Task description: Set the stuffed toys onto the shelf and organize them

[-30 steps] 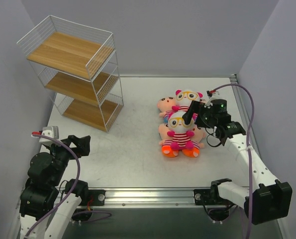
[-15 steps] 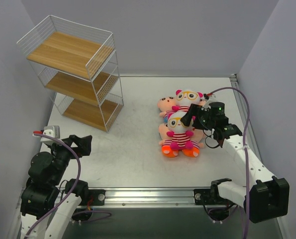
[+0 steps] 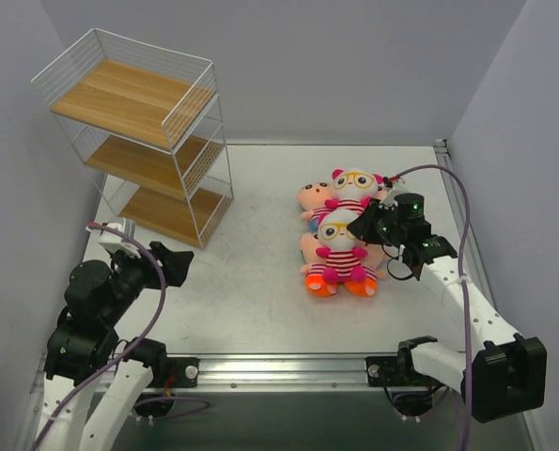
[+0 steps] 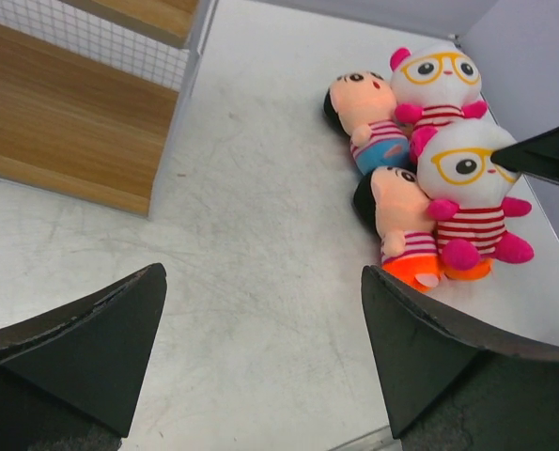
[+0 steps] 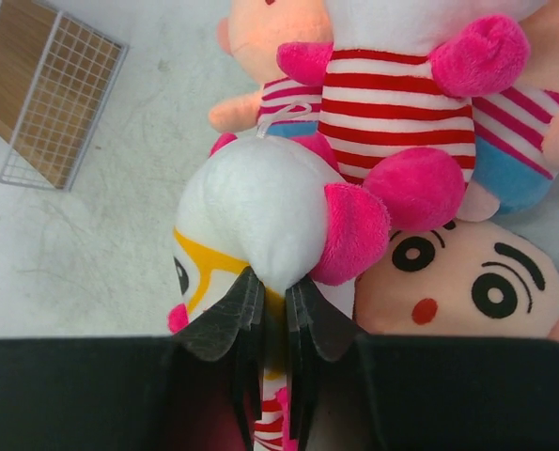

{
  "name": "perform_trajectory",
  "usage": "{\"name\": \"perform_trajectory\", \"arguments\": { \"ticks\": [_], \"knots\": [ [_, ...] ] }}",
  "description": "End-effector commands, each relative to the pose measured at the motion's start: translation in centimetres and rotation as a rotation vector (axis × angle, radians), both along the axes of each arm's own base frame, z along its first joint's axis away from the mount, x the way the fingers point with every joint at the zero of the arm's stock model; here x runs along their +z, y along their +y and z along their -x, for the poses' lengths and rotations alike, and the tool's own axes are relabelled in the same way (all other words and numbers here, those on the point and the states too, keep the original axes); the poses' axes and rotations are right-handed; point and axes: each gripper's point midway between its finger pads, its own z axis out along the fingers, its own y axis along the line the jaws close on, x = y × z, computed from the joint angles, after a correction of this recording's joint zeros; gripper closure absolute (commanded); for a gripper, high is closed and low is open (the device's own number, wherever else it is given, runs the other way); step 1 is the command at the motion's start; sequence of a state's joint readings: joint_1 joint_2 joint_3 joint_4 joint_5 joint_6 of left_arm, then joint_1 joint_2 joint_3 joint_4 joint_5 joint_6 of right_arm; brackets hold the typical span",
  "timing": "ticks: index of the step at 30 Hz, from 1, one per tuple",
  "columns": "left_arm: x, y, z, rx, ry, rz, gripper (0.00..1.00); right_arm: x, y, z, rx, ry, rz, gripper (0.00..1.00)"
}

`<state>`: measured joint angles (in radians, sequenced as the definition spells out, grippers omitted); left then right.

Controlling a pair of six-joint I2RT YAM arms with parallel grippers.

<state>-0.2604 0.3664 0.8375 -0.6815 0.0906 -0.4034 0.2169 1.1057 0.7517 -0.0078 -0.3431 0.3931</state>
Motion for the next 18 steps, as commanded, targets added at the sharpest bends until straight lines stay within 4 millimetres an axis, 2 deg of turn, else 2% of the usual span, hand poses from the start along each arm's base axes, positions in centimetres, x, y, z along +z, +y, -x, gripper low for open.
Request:
{"name": "perform_trajectory", "arguments": {
  "ticks": [1,2,4,6,7,13,14,15,16,17,18],
  "knots": [
    [2.8,-2.3,-0.7,-0.113,-0.015,0.040,0.06,3.3,0.2,-0.1,0.010,-0.100,-0.020,0.96],
    [2.9,-2.8,-0.9,-0.135,0.001,0.047,0.06,3.8,0.1,-0.2,-0.001,-0.113,-0.022,1.00],
    [2.7,-3.5,-1.7,-0.152,0.050,0.062,0.06,5.0,0.2,0.2,-0.001,-0.131,-0.031,1.00],
    [3.3,-4.0,-1.9,-0.172,0.063,0.079,0.06,6.2,0.3,0.1,-0.008,-0.157,-0.047,1.00],
    [3.1,-4.4,-2.4,-0.177,0.090,0.081,0.06,7.2,0.4,0.0,-0.008,-0.180,-0.058,1.00],
    [5.0,-5.9,-3.4,-0.198,0.120,0.113,0.06,12.6,0.6,-0.5,-0.078,-0.313,-0.125,1.00],
    [5.3,-6.8,-3.1,-0.226,0.117,0.115,0.05,13.6,1.0,-0.5,-0.078,-0.341,-0.139,1.00],
    [6.0,-6.8,-3.5,-0.204,0.106,0.121,0.05,14.1,1.1,-0.5,-0.096,-0.350,-0.158,1.00],
    [5.9,-7.5,-3.8,-0.207,0.117,0.116,0.05,14.6,0.9,-0.7,-0.130,-0.367,-0.160,1.00],
    [6.2,-8.7,-3.5,-0.243,0.110,0.116,0.05,15.3,1.5,-0.6,-0.127,-0.386,-0.176,1.00],
    [6.7,-9.0,-3.8,-0.220,0.097,0.112,0.05,15.5,1.9,-0.7,-0.131,-0.390,-0.190,1.00]
  ]
}}
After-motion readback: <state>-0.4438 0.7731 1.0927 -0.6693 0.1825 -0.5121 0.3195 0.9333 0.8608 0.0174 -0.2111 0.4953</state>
